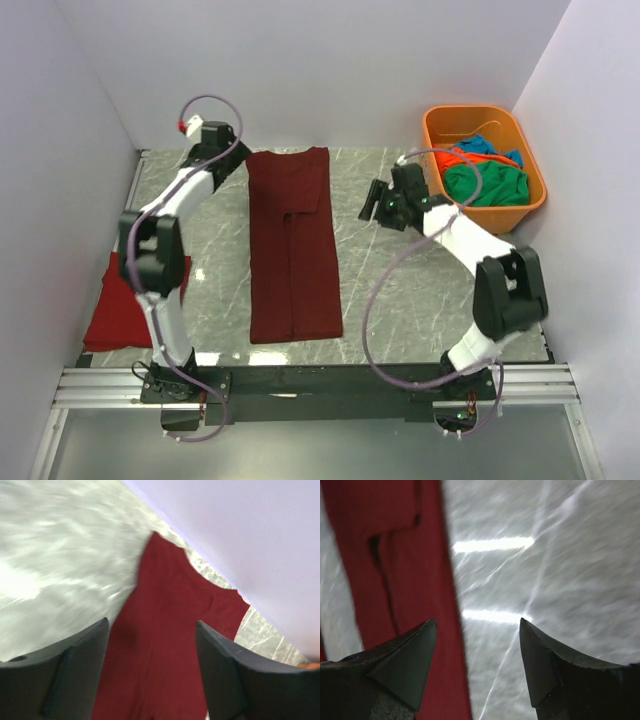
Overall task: Fold and stack the t-shirts
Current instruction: Fold the tshirt
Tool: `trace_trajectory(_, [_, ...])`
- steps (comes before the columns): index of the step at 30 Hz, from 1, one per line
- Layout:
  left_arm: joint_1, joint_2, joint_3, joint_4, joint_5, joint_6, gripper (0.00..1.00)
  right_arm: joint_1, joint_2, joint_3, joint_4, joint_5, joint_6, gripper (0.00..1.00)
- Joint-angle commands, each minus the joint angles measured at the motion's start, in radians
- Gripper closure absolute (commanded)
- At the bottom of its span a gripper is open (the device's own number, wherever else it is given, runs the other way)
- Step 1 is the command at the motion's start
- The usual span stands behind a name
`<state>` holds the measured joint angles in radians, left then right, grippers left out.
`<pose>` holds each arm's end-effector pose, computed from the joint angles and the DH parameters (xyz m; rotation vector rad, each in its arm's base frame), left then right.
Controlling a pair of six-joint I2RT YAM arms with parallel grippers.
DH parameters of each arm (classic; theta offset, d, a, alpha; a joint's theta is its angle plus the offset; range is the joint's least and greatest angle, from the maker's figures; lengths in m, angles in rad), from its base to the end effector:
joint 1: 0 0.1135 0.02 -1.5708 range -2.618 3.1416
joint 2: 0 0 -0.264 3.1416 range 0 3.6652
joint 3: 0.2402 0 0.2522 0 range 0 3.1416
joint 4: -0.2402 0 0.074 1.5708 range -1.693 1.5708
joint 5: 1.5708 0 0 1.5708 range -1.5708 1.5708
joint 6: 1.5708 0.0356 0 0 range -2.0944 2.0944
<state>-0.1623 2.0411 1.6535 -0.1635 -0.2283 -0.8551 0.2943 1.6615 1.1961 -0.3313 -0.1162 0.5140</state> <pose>0.4767 -0.0699 0.2549 -0.8489 1.9509 -0.3656 0.3493 0.1102 0.2419 0.2086 2.4152 0.5181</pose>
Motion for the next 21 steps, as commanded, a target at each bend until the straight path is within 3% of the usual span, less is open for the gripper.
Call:
trace_trajectory(1, [0.003, -0.198, -0.133, -0.128, -0.143, -0.077, 0.23, 0.086, -0.129, -0.076, 0.054, 0.0, 0.02, 0.26])
trace_trajectory(7, [-0.034, -0.459, -0.478, -0.192, -0.111, -0.189, 0.39, 0.299, -0.248, -0.208, 0.058, 0.049, 0.043, 0.34])
trace_trajectory(11, [-0.114, -0.643, -0.724, -0.286, -0.196, -0.272, 0.45, 0.414, -0.304, -0.303, 0.075, 0.07, 0.067, 0.44])
trace_trajectory(16, [-0.267, -0.844, -0.94, -0.354, -0.21, -0.421, 0.53, 0.543, -0.37, -0.438, 0.116, 0.115, 0.115, 0.47])
trace_trajectory(21, [-0.475, -0.92, -1.002, -0.489, -0.271, -0.58, 0.55, 0.644, -0.385, -0.495, 0.092, 0.211, 0.161, 0.48])
